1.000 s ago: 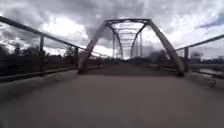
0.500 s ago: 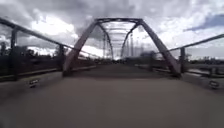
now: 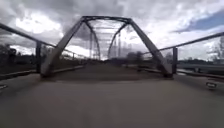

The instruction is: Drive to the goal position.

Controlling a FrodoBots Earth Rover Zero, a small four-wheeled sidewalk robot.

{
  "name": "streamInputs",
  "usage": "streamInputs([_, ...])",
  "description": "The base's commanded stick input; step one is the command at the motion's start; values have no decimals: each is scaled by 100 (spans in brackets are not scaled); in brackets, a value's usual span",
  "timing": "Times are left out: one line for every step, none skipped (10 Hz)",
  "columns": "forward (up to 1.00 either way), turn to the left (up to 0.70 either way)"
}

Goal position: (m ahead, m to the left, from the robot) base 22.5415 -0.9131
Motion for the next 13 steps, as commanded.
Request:
streamInputs([100,0])
streamInputs([100,0])
streamInputs([100,0])
streamInputs([100,0])
streamInputs([100,0])
streamInputs([100,0])
streamInputs([100,0])
streamInputs([100,0])
streamInputs([100,0])
streamInputs([100,0])
streamInputs([100,0])
streamInputs([100,0])
streamInputs([100,0])
